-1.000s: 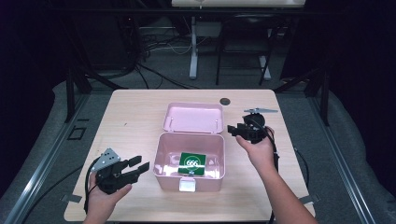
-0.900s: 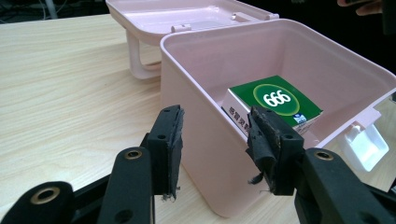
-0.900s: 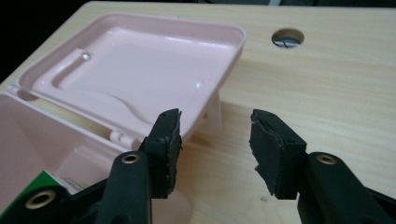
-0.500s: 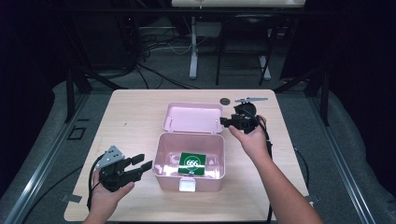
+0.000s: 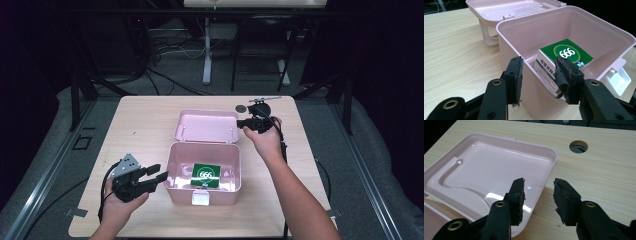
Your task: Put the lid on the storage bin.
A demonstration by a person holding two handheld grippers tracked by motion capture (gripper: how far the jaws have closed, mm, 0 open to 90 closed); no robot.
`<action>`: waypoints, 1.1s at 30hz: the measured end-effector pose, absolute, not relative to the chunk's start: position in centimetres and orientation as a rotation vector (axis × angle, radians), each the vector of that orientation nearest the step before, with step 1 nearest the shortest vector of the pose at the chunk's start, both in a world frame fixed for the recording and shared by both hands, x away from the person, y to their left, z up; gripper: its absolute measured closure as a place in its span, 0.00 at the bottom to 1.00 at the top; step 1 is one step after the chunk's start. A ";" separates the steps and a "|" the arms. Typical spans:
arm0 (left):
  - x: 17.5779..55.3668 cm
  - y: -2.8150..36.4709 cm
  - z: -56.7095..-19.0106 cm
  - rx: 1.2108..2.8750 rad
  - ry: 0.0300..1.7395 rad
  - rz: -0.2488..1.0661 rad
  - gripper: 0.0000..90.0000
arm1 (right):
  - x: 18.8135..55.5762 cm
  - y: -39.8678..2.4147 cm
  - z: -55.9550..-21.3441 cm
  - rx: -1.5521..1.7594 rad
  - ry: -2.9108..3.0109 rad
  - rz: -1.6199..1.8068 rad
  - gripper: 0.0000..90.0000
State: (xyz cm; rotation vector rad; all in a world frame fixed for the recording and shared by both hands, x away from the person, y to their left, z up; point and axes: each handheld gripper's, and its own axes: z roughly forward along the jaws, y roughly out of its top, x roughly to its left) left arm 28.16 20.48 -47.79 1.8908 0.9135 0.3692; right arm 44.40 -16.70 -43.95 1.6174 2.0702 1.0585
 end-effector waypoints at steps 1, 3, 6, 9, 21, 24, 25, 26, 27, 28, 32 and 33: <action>28.2 20.4 -47.8 1.888 0.915 0.370 0.63 | 44.5 -16.6 -44.0 1.628 2.065 1.052 0.69; 28.2 20.4 -47.9 1.891 0.917 0.372 0.64 | 44.8 -16.5 -44.0 1.647 2.066 1.048 0.71; 28.3 20.2 -48.1 1.900 0.918 0.371 0.66 | 45.4 -16.1 -44.2 1.667 2.065 1.030 0.73; 28.3 20.2 -48.3 1.912 0.914 0.372 0.68 | 45.8 -15.8 -44.6 1.698 2.071 1.004 0.75; 28.4 19.9 -48.6 1.935 0.905 0.361 0.77 | 47.4 -15.3 -45.6 1.764 2.057 0.951 0.78; 28.3 19.8 -48.6 1.944 0.904 0.368 0.78 | 47.7 -15.3 -45.9 1.773 2.054 0.930 0.80; 28.3 19.8 -48.6 1.940 0.906 0.366 0.79 | 47.9 -15.3 -46.2 1.782 2.051 0.924 0.81; 28.3 19.8 -48.6 1.940 0.906 0.366 0.79 | 47.9 -15.3 -46.2 1.782 2.051 0.924 0.81; 28.2 19.8 -48.6 1.939 0.906 0.368 0.79 | 48.0 -15.3 -46.3 1.788 2.048 0.926 0.81; 28.2 19.8 -48.7 1.938 0.905 0.370 0.80 | 48.2 -15.4 -46.5 1.800 2.045 0.929 0.83; 28.2 19.8 -48.7 1.939 0.898 0.374 0.80 | 48.4 -15.4 -46.7 1.818 2.030 0.942 0.85; 28.2 19.8 -48.7 1.937 0.897 0.376 0.80 | 48.6 -15.3 -46.8 1.826 2.021 0.939 0.85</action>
